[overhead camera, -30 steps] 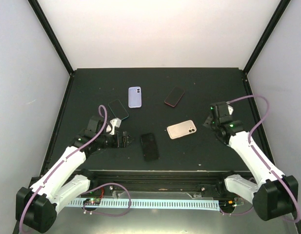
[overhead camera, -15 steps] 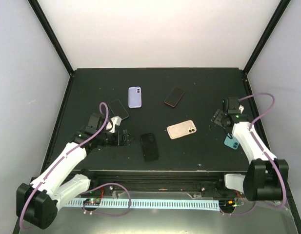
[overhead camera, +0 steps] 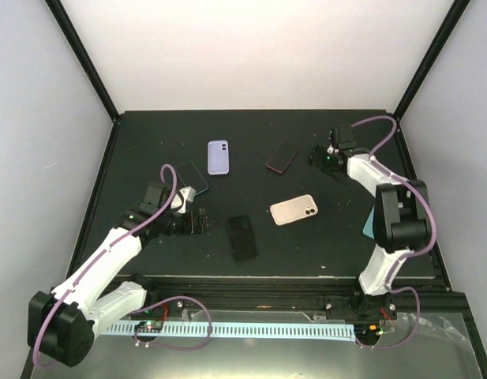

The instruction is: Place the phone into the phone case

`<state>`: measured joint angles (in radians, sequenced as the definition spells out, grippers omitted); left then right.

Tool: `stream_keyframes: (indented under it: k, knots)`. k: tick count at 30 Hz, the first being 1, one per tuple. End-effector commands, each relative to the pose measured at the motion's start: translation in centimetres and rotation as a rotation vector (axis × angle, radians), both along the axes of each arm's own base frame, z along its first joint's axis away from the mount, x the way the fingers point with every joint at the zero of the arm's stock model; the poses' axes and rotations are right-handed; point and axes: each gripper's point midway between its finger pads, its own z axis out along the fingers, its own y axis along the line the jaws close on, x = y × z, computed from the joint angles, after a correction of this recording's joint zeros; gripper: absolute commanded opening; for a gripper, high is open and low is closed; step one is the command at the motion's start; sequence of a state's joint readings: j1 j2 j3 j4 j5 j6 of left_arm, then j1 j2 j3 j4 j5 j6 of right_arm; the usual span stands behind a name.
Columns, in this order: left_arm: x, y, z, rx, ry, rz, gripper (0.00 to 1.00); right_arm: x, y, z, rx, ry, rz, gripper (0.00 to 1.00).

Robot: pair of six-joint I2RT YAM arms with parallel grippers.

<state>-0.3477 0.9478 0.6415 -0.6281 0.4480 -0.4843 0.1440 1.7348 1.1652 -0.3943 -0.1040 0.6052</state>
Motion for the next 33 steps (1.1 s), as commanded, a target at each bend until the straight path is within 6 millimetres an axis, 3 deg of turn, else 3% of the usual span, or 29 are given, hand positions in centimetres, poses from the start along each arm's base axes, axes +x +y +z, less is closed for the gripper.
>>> stream_keyframes:
  k: [1, 12, 21, 25, 30, 33]
  knots:
    - [0.8, -0.1, 1.8, -0.016, -0.058, 0.017, 0.98, 5.5, 3.1, 0.4, 0.073, -0.092, 0.147, 0.81]
    - [0.4, -0.4, 2.2, -0.069, -0.049, 0.035, 0.98, 14.4, 6.9, -1.3, 0.184, -0.124, 0.250, 0.80]
    - [0.2, -0.4, 2.2, -0.087, -0.047, 0.048, 0.98, 18.5, 7.9, -4.6, 0.207, -0.107, 0.276, 0.80]
    - [0.2, -0.5, 2.1, -0.085, -0.045, 0.043, 0.98, 18.5, 9.1, -6.0, 0.284, -0.062, 0.286, 0.80]
    - [0.3, -0.4, 2.6, -0.084, -0.057, 0.048, 0.98, 15.6, 12.0, -6.9, 0.334, -0.005, 0.373, 0.80]
    - [0.3, -0.2, 2.2, -0.078, -0.060, 0.052, 0.98, 13.8, 12.7, -7.1, 0.318, 0.039, 0.400, 0.80]
